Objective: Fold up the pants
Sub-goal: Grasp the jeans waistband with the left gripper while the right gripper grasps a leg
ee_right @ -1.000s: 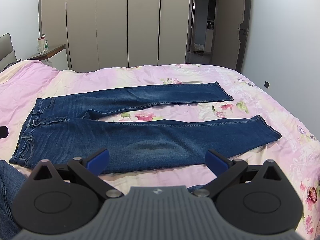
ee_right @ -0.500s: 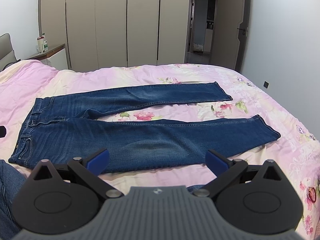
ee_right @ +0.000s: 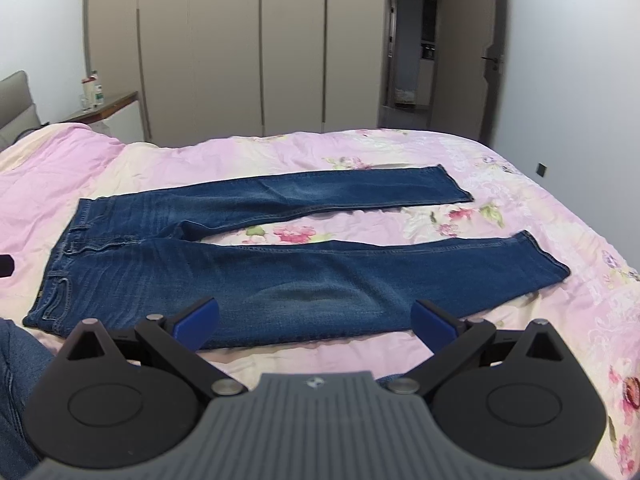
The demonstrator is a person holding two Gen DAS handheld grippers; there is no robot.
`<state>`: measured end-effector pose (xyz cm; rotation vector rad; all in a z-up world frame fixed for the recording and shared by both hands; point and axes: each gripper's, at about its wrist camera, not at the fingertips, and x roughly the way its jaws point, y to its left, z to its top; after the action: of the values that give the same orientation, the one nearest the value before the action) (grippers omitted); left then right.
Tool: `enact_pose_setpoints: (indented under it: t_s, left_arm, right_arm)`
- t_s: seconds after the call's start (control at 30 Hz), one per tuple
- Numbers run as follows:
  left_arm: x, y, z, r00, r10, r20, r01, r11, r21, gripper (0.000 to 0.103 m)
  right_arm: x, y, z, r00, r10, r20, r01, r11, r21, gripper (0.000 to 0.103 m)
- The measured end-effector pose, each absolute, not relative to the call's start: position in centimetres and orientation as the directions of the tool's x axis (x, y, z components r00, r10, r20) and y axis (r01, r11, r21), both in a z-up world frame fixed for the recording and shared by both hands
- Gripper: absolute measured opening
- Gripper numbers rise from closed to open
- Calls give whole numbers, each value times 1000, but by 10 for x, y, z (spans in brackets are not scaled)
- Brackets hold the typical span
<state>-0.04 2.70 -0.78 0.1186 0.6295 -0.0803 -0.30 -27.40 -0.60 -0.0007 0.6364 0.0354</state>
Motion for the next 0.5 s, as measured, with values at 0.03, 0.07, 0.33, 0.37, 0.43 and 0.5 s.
enact_pose_setpoints:
  t_s: [0.03, 0.07, 0.33, 0.37, 0.43, 0.5]
  left_arm:
    - [1, 30, -9, 800, -60, -597, 147, 984, 99, 88]
    - [4, 32, -9, 788, -88, -609, 195, 974, 111, 86]
    - [32, 33, -47, 623, -125, -772, 492, 830, 263, 78]
    - [37, 32, -54, 601, -105, -793, 519, 805, 287, 78]
    - [47, 35, -69, 549, -68, -833, 555, 775, 302, 78]
    - [59, 37, -81, 499, -39, -866, 578, 760, 299, 78]
  right_arm:
    - [-2, -277, -7, 809, 49, -586, -49, 999, 15, 98]
    - [-2, -280, -8, 816, 60, -575, -63, 998, 14, 98]
    - [25, -312, -17, 825, 79, -560, -155, 984, -89, 90]
    - [30, -318, -18, 824, 75, -562, -160, 982, -103, 89]
    - [40, -328, -21, 820, 58, -569, -160, 978, -132, 88]
    - [53, -339, -25, 811, 30, -585, -151, 975, -160, 88]
